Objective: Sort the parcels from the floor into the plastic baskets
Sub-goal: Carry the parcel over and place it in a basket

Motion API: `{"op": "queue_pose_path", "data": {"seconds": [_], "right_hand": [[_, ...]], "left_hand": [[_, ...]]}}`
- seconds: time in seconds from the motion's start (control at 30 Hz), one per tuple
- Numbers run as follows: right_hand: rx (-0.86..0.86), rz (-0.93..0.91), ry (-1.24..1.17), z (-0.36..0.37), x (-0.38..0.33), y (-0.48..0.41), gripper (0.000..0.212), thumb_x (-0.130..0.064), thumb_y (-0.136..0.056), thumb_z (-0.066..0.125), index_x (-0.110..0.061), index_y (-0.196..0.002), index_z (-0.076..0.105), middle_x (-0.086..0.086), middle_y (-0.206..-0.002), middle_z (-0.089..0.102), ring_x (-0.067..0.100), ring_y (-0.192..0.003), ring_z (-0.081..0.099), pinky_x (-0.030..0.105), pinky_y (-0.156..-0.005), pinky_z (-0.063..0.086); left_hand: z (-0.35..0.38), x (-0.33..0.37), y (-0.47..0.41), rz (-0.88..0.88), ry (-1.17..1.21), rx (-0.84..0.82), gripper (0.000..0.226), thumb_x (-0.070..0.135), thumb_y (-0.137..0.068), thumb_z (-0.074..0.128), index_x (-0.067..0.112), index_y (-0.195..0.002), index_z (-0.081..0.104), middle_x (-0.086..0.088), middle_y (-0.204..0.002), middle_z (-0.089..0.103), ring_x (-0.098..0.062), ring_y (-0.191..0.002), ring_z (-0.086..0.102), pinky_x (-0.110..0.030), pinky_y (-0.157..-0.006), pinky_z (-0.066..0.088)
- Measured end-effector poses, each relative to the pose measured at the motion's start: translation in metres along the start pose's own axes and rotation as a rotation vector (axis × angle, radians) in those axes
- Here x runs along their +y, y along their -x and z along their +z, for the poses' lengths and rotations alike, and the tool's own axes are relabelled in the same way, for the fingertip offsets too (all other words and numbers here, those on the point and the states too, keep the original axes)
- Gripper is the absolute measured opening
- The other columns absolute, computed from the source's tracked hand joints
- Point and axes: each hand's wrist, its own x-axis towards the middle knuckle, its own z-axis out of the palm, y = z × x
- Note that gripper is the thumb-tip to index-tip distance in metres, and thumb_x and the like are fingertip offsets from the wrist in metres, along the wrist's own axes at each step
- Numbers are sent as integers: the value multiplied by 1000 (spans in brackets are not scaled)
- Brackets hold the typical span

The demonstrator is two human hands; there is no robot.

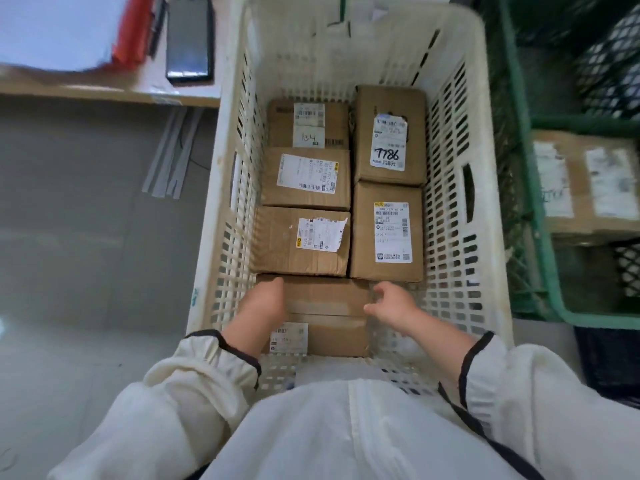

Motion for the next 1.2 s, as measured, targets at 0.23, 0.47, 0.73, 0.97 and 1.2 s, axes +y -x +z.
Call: {"op": "queue_pose_path", "data": {"seconds": [0.23, 0.47, 0.73, 0.97, 1.2], "right_hand": [[281, -547, 455, -80, -30, 83, 73, -36, -88, 60, -24, -148, 21, -2, -152, 28, 19, -139, 29, 37, -114, 30], [408, -762, 493, -173, -42, 133, 76, -44, -90, 56, -28, -151, 14, -8, -157, 13, 14, -144, 14, 32, -115, 21], [339, -983, 601, -188, -56, 157, 76, -45, -89, 57, -27, -150, 16, -8, -156, 17, 13, -143, 19, 31, -113, 27], [284, -1249, 727, -129, -87, 204, 78, -44, -86, 61, -27, -150, 18, -5, -156, 21, 16, -141, 24, 31, -111, 29], [153, -1543, 922, -20, -98, 295, 83, -46, -81, 66, -26, -149, 22, -1, -155, 23, 21, -138, 31, 31, -108, 31]], "left_hand": [[-70, 9, 88, 88, -94, 390, 69, 30, -91, 52, 27, -149, 15, -1, -155, 22, -26, -141, 21, -44, -108, 35], [-94, 20, 180, -258, -18, 714, 68, 51, -93, 43, 33, -149, 9, 1, -159, 11, -28, -144, 15, -46, -111, 27], [-64, 29, 260, -522, 118, 831, 72, 55, -89, 46, 33, -149, 13, 2, -157, 17, -26, -142, 20, -42, -105, 34], [-3, 7, 354, -628, 260, 888, 71, 51, -89, 50, 34, -149, 15, 2, -158, 13, -24, -143, 16, -41, -107, 32], [117, -4, 479, -822, 379, 908, 69, 49, -89, 51, 35, -148, 18, 3, -158, 12, -21, -143, 15, -38, -111, 28]]}}
